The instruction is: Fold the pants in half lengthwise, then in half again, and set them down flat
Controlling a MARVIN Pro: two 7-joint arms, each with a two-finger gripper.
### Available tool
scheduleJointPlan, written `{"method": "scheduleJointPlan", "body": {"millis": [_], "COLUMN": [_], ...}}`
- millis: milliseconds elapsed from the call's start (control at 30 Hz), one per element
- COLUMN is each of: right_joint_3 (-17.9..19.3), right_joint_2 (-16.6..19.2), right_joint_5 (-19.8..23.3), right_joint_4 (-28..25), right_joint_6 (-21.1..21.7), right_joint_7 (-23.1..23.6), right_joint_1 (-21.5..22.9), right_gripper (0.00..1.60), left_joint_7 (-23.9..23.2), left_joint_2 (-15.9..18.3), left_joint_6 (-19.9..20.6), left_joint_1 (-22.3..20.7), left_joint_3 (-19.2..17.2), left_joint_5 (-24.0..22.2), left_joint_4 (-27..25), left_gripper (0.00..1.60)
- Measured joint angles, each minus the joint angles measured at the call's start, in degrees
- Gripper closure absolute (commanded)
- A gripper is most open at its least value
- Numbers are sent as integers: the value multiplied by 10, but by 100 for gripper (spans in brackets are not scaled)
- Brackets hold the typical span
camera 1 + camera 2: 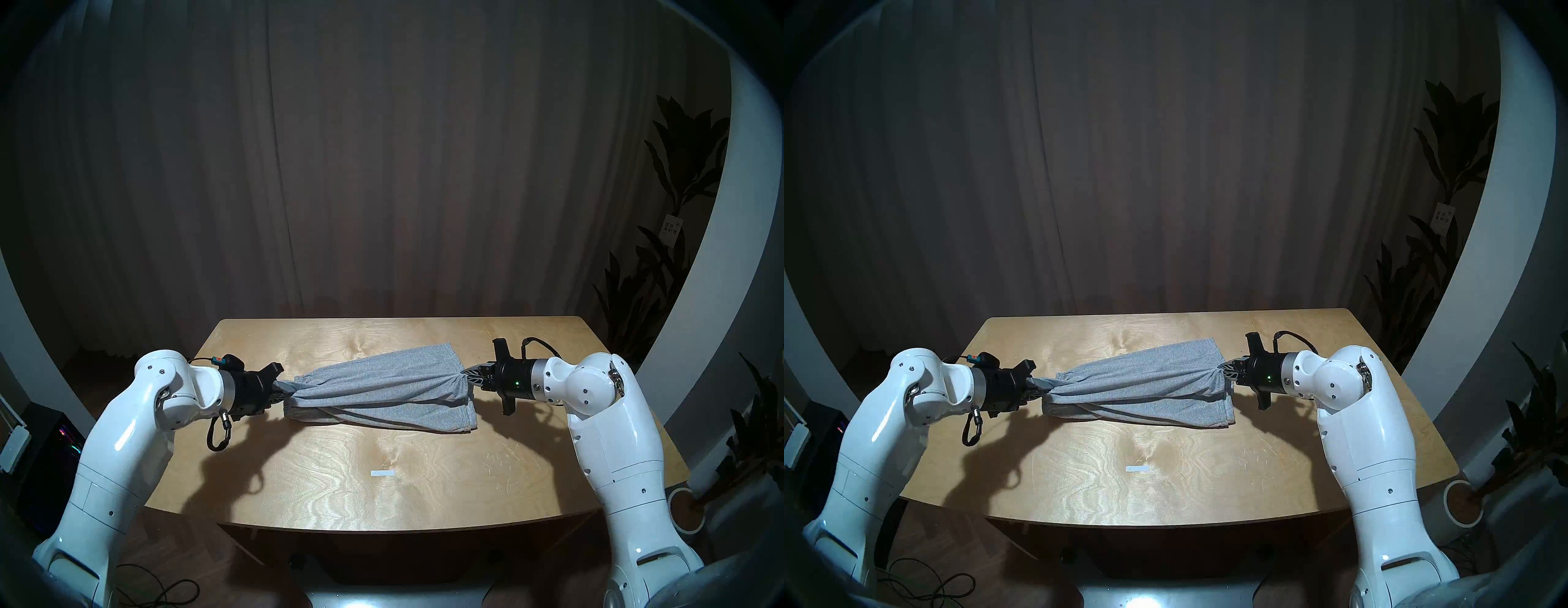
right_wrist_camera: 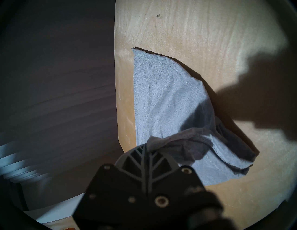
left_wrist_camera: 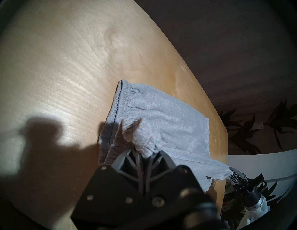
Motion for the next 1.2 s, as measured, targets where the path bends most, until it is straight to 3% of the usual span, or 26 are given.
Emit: {"method": "scheduleJointPlan", "body": {"millis": [400,667,1200], "right_joint_3": [-10,-12,-51], "right_joint_2": [-10,-13,-16], "right_joint_5": [-50,-80,-164], "right_joint_4": [70,104,204], "right_joint_6": [2,2,1], "right_joint_7": [40,64,119], "right_joint_1": [60,99,176], "right_gripper": [160,160,160], "left_joint_7": [32,38,49], "left_joint_2": [-20,-29,-53], "left_joint_6": [2,15,37], "left_joint_1": [-62,-95,-155], "left_joint_3": [42,51,87], "left_joint_5": [9,13,35], "left_joint_4": [55,79,148], "left_gripper": [160,160,160]}}
